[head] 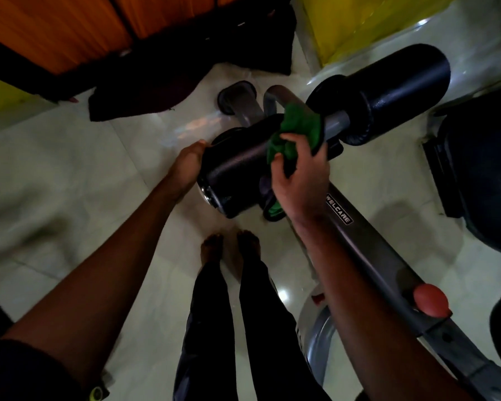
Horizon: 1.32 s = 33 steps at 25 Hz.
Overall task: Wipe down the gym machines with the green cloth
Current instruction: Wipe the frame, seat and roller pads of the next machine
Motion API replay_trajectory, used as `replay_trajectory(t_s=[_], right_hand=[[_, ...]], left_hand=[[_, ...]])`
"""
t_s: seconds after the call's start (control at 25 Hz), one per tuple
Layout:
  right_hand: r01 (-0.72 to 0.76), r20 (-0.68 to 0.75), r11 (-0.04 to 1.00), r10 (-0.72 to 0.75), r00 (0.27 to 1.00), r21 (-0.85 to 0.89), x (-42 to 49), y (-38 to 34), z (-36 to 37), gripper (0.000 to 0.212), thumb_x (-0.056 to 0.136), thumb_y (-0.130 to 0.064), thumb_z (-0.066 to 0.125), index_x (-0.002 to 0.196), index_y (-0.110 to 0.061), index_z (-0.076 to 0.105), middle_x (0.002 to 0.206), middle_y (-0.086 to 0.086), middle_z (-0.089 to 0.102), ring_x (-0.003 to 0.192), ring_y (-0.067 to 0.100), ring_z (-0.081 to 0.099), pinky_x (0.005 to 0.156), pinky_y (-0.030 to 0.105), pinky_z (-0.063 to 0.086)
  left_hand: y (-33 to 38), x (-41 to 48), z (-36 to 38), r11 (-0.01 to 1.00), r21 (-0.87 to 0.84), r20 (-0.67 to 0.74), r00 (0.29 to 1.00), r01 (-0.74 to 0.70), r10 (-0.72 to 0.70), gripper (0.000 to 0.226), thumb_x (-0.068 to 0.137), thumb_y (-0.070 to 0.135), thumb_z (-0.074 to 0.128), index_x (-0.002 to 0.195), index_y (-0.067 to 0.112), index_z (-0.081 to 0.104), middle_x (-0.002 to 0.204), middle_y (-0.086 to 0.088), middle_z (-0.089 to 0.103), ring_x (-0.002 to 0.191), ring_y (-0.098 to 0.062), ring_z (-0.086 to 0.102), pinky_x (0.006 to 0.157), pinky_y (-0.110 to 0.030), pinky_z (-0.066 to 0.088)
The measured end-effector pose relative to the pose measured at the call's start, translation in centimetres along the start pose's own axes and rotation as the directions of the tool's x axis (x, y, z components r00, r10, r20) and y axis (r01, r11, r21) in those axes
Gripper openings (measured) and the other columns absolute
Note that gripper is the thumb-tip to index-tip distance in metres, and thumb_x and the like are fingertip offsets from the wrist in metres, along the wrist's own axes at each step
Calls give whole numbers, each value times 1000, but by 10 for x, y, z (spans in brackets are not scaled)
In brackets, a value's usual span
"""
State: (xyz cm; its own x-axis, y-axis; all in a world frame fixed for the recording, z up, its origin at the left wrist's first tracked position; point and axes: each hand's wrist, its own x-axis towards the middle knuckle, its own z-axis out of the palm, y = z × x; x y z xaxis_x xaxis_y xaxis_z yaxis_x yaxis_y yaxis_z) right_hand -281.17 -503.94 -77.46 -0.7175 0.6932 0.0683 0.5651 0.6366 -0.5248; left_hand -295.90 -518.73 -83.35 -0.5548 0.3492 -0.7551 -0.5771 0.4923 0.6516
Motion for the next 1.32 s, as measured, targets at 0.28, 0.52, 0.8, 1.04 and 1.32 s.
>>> replay_trajectory(t_s=[0.28,0.52,0.8,1.04,1.32], right_hand=[[63,99,998,-64,993,6,-42,-23,20,39,84,-24,65,122,-17,66,135,28,48,127,40,45,107,54,40],[161,128,987,-158,979,-14,-27,7,3,33,96,-33,61,127,-23,60,123,25,55,108,39,56,91,46,51],[-167,-64,964,183,981,205,-24,0,16,38,94,-36,65,128,-20,60,129,15,48,118,29,53,101,43,47],[24,86,996,-31,996,81,-72,-21,26,36,97,-30,62,132,-23,58,142,28,43,132,41,44,108,51,41],[-152,-16,976,157,988,159,-46,16,10,36,100,-32,57,134,-20,58,135,22,46,118,29,53,98,44,49]], left_hand=[[-7,-30,13,867,308,-115,889,-393,443,32,102,30,50,122,13,68,116,-1,69,109,-9,61,97,-22,45],[-13,-8,8,960,186,-27,975,-211,220,38,93,46,50,114,26,73,116,2,71,112,-16,64,105,-30,46],[1,-40,25,713,551,-72,827,-433,558,38,102,32,48,127,9,65,125,-11,66,116,-25,59,101,-32,42],[5,-20,19,726,590,28,907,-355,421,46,106,35,33,136,11,58,134,-14,61,126,-29,54,106,-32,37],[10,-2,9,807,561,65,981,-186,181,44,105,46,33,135,30,60,139,-6,59,131,-26,50,107,-29,34]])
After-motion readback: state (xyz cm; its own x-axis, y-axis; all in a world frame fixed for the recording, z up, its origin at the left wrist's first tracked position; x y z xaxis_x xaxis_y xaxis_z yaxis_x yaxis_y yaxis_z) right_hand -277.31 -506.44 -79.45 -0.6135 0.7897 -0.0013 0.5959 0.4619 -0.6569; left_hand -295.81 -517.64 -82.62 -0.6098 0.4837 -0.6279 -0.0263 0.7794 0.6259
